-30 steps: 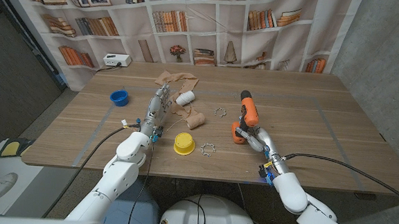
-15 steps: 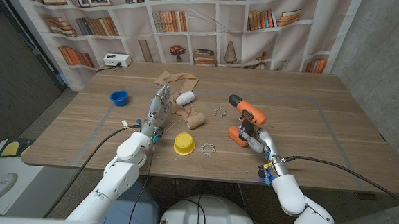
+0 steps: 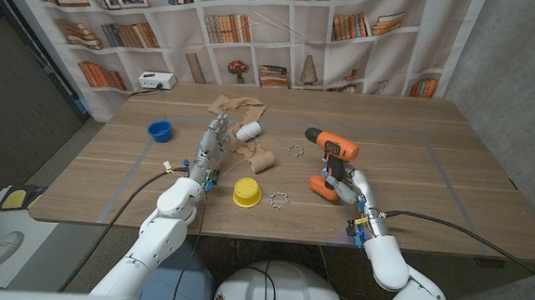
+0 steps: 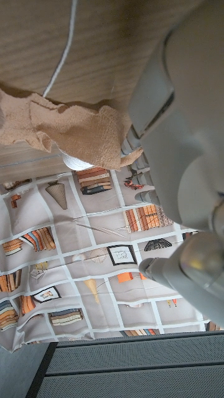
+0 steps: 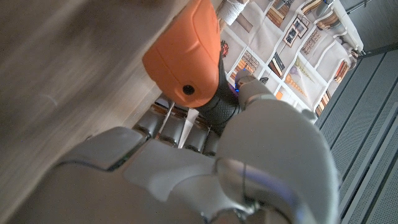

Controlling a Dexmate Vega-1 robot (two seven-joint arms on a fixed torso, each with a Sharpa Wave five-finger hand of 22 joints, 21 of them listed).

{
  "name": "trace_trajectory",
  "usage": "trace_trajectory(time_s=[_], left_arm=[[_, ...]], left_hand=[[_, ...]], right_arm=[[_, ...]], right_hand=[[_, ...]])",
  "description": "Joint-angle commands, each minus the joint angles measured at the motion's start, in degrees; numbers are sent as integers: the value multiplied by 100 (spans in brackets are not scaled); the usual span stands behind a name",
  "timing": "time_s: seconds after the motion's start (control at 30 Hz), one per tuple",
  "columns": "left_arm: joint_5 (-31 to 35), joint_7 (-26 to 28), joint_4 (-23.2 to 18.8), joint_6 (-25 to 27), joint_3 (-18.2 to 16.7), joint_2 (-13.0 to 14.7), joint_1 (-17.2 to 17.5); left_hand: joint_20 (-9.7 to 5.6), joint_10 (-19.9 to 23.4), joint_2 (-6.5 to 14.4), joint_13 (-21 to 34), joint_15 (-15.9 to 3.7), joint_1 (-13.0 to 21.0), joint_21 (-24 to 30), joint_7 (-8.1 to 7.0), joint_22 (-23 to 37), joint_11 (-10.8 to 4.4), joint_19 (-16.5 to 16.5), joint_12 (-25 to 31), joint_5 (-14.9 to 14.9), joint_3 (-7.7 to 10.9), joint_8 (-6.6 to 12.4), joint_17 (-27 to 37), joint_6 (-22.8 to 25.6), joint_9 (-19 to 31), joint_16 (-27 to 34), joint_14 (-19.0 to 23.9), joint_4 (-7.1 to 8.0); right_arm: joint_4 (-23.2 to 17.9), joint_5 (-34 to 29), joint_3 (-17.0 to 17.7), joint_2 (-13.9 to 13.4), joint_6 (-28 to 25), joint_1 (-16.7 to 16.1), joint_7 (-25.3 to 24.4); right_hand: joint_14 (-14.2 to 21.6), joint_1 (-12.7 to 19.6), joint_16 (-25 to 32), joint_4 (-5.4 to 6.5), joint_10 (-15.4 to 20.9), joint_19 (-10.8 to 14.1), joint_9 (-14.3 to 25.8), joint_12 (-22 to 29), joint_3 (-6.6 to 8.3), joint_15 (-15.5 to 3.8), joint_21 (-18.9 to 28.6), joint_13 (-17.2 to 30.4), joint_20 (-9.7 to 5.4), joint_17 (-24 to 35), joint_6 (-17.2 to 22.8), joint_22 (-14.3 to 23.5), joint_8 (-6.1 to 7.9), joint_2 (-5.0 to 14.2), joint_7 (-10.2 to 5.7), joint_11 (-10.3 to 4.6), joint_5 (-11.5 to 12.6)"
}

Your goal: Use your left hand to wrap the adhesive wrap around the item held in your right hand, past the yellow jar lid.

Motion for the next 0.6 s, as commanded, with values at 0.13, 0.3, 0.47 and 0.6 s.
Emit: trace_trajectory(time_s=[0.13,0.3,0.47,0.6], left_arm=[[-4,1,-7,12,10,3,21],[0,0,-8,5,9,5,20],[5,-2,-16,0,5,13,6],[2,2,-28,10,-1,20,3]], left_hand=[[15,24,22,13,31,-48,-1,-9,16,2,-49,17,-16,34,12,18,25,12,26,-35,10],[19,29,21,13,28,-49,-1,-9,16,-1,-49,19,-16,35,13,18,28,12,27,-34,10],[17,28,22,13,33,-50,0,-11,16,7,-50,18,-16,36,13,18,29,12,27,-33,10],[18,25,23,13,33,-51,0,-14,16,12,-49,17,-16,36,15,18,33,12,27,-33,11]], right_arm=[[-174,-12,128,-103,23,-76,-86],[-232,2,171,-155,27,-93,-88],[-253,25,191,-162,49,-98,-103],[-247,26,195,-152,108,-87,-118]], right_hand=[[1249,155,260,464,247,268,-84,-150,515,-1180,80,-167,-128,399,431,41,-133,271,-177,-79,-19],[1289,48,415,667,261,960,-102,-34,561,-1168,494,170,-436,977,337,226,-396,278,-188,-61,-19],[1233,39,414,689,253,1079,-94,-17,575,-1168,618,236,-457,1082,333,304,-436,279,-202,-53,-20],[1149,34,393,714,230,1262,-81,7,603,-1166,827,330,-503,1217,357,435,-483,280,-181,-31,-20]])
